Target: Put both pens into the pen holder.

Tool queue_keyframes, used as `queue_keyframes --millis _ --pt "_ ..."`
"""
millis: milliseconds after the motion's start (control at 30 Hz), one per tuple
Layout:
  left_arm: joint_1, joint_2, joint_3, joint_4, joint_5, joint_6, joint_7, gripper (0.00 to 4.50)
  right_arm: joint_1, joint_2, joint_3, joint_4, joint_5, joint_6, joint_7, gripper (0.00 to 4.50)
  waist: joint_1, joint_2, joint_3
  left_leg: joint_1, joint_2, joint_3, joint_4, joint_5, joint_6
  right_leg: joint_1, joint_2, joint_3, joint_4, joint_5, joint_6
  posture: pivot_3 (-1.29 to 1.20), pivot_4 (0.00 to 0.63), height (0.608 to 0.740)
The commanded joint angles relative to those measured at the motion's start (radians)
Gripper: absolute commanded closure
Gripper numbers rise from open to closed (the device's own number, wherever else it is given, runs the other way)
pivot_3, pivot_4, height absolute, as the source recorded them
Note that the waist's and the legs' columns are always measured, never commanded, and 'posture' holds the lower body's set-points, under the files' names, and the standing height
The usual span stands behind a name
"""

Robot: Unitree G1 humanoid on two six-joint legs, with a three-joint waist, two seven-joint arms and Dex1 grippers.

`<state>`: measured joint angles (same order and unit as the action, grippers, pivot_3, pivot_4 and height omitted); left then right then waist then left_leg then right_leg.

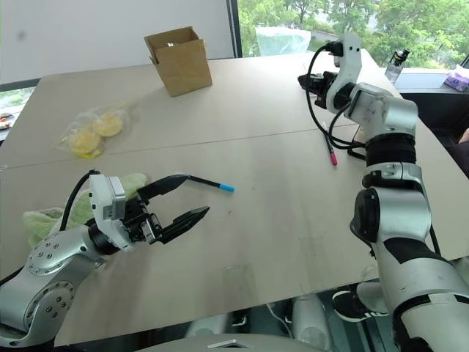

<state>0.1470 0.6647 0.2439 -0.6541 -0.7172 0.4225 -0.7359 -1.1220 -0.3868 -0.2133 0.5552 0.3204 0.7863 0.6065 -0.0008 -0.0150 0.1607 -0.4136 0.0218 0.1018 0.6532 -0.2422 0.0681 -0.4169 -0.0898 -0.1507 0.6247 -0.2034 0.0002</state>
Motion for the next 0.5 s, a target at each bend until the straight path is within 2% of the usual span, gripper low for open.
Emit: queue_keyframes --millis 33,67,133,200,233,300,367,433,500 --pt "-0.029 0.002 -0.005 0.006 0.001 -0.020 -0.023 0.00 0.097 -0.048 0.132 -0.121 -0.081 0.017 0.000 4.45 -0.002 0.000 0.000 0.001 0.000 0.000 0.000 0.000 0.000 0.001 0.000 0.000 0.000 0.000 0.000 0.00 0.150 0.740" --pt "-0.037 0.003 -0.010 0.012 0.002 -0.020 -0.030 0.00 0.107 -0.059 0.160 -0.118 -0.107 -0.001 -0.006 4.45 -0.006 0.002 0.001 0.001 0.000 0.001 0.000 0.000 0.000 0.001 0.000 0.001 0.000 0.000 0.000 0.00 0.150 0.740" --pt "-0.053 0.005 -0.016 0.026 0.005 -0.020 -0.042 0.00 0.084 -0.063 0.202 -0.033 -0.154 -0.052 -0.017 3.85 -0.014 0.003 0.002 0.000 -0.001 0.001 0.000 0.000 0.000 -0.001 0.000 0.001 0.001 0.000 0.001 0.00 0.150 0.740" --pt "-0.074 0.005 -0.020 0.042 0.009 -0.020 -0.049 0.00 0.035 -0.044 0.219 0.116 -0.200 -0.113 -0.071 3.07 -0.018 0.003 0.002 0.002 0.000 0.003 0.001 0.000 0.000 -0.001 0.001 0.003 0.002 0.000 0.002 0.00 0.150 0.740" --pt "-0.079 0.004 -0.021 0.047 0.011 -0.020 -0.051 0.00 0.014 -0.035 0.226 0.189 -0.221 -0.145 -0.097 2.51 -0.018 0.003 0.002 0.002 0.000 0.002 0.001 0.001 0.000 -0.001 0.002 0.002 0.002 0.000 0.002 0.00 0.150 0.740" --pt "-0.079 0.002 -0.024 0.046 0.014 -0.020 -0.052 0.00 -0.022 -0.013 0.224 0.323 -0.247 -0.198 -0.154 1.77 -0.018 0.002 0.001 0.003 0.001 0.002 0.001 0.001 0.000 -0.001 0.002 0.003 0.002 0.000 0.001 0.00 0.150 0.740" --pt "-0.067 -0.001 -0.023 0.035 0.016 -0.020 -0.051 0.00 -0.066 0.009 0.207 0.467 -0.266 -0.271 -0.222 1.26 -0.017 0.001 0.001 0.003 0.001 0.002 0.000 0.001 -0.001 0.000 0.003 0.003 0.002 0.001 -0.002 0.00 0.150 0.740" --pt "-0.049 -0.004 -0.017 0.024 0.017 -0.021 -0.047 0.00 -0.097 0.025 0.199 0.572 -0.280 -0.324 -0.260 0.32 -0.016 0.001 0.001 0.002 0.000 0.003 0.000 0.001 -0.001 0.000 0.002 0.003 0.001 0.001 -0.002 0.00 0.150 0.740" --pt "-0.025 -0.005 -0.006 0.014 0.020 -0.026 -0.043 0.00 -0.124 0.038 0.201 0.656 -0.302 -0.331 -0.306 0.32 -0.014 0.002 0.001 0.000 0.000 0.003 0.000 0.001 -0.001 0.000 0.002 0.002 0.000 0.001 -0.002 0.00 0.150 0.740"
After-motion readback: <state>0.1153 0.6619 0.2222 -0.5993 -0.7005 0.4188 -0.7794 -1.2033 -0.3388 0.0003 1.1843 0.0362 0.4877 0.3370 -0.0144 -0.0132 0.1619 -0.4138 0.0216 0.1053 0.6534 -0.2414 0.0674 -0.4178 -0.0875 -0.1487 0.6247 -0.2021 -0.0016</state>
